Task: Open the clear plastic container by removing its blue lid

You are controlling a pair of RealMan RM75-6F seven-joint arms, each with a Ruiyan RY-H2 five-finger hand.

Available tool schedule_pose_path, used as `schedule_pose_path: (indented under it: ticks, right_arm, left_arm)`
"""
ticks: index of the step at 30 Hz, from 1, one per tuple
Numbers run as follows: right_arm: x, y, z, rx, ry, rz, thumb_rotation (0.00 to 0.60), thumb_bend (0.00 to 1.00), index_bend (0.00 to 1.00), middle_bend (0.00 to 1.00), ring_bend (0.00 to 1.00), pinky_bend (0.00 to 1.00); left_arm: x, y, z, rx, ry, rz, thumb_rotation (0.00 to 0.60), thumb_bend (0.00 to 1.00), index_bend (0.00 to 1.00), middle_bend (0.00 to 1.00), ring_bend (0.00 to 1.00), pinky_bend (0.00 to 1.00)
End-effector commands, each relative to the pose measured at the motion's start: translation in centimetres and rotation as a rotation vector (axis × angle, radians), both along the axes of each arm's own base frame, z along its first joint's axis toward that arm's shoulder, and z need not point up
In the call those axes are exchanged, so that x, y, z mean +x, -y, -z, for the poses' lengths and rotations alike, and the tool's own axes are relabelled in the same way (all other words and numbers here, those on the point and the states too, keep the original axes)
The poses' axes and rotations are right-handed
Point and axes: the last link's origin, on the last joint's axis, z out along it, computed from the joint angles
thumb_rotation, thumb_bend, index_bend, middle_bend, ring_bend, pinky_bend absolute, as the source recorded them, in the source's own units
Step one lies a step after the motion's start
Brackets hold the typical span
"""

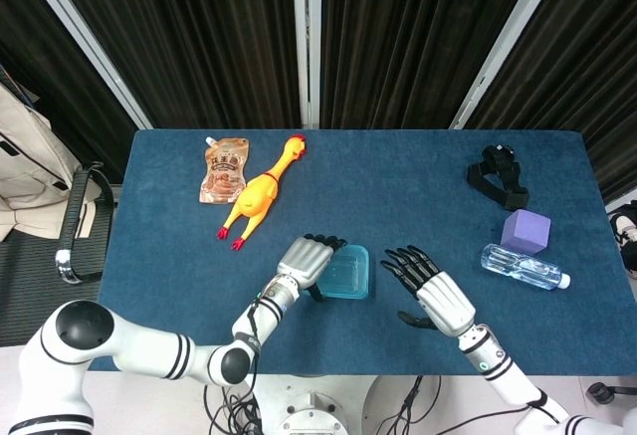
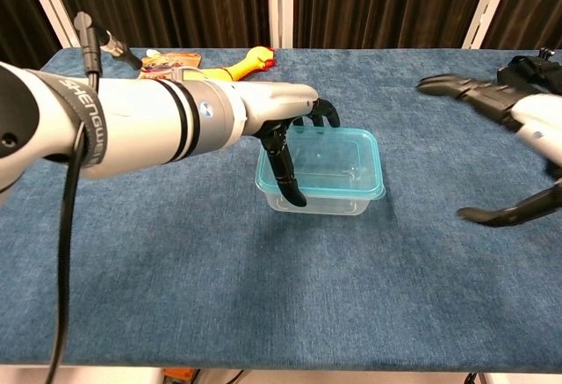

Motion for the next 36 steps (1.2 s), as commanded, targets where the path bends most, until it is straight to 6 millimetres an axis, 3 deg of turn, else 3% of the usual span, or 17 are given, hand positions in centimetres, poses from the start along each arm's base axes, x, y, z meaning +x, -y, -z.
schedule_pose_path:
  ticks: [1,16,36]
  right_arm:
    - [1.2,0.3,2.4,-0.048,0.035,-0.083,0.600,0.09,0.00,0.00,0.00,0.00]
    - [2.4,1.8,5.2,-0.057,0.091,-0.105,0.600,0.09,0.00,0.00,0.00,0.00]
    - [3.3,2.9,5.8,-0.055,0.083,-0.091,0.600,0.09,0.00,0.00,0.00,0.00]
  left_arm:
    - [0.0,0.0,0.0,-0.003,0.006,-0.005,0.600,0.00,0.32,0.37,0.29,0.28]
    - [-0.1,-0.1,0.0,-0.003,0.004,-0.005,0.600,0.00,0.31,0.37,0.29,0.28]
    - [-0.3,0.0,-0.2,0.010,-0.010,0.000,0.600,0.00,0.31,0.36,0.29,0.28]
